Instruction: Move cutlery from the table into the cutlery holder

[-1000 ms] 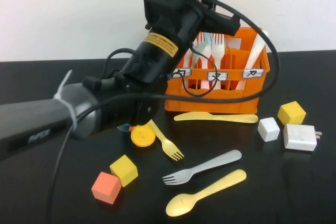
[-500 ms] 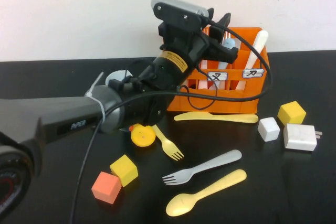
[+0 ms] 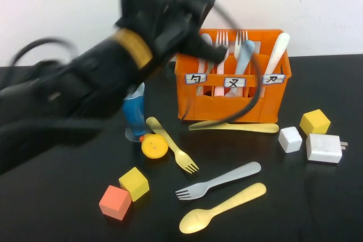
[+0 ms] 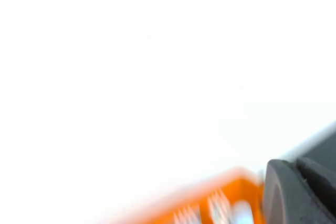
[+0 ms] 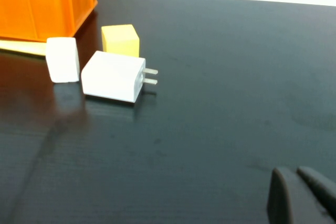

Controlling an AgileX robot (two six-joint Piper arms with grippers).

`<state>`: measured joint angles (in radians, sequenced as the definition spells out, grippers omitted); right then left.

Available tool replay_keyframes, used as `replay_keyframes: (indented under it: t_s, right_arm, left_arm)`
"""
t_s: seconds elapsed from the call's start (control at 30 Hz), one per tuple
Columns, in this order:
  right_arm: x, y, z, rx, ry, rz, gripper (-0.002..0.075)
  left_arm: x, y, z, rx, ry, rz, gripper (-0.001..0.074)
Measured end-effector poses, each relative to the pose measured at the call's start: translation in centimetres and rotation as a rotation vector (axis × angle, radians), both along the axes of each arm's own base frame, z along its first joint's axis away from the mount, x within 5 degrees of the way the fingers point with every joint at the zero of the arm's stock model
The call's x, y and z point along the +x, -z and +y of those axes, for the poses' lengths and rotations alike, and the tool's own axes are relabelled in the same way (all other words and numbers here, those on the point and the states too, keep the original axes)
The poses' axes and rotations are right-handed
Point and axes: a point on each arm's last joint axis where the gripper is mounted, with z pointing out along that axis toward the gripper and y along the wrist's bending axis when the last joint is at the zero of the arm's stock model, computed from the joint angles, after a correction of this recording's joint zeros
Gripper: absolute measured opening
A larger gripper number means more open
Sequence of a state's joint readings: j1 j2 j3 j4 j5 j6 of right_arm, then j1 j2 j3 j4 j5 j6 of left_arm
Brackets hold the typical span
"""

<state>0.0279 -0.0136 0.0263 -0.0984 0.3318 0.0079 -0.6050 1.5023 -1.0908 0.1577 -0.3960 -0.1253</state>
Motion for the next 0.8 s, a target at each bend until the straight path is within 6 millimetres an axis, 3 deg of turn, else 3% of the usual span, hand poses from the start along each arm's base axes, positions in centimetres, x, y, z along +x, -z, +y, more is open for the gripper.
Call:
replay_keyframes:
  t_s: [0.33, 0.6, 0.8]
  right_arm:
    - [0.0, 0.0, 0.0, 0.000, 0.000, 0.000, -0.0004]
    - [0.0, 0.0, 0.0, 0.000, 0.000, 0.000, -0.0004]
    - [0.0, 0.0, 0.0, 0.000, 0.000, 0.000, -0.0004]
  left_arm:
    - [-7.5, 2.5, 6.5, 0.164, -0.080, 0.248, 0.0001]
    - [-11.8, 2.9, 11.7, 0.121, -0.239, 0.487, 0.0001]
    - [-15.3, 2.7, 14.8, 0.046, -0.321, 0.480, 0.0000]
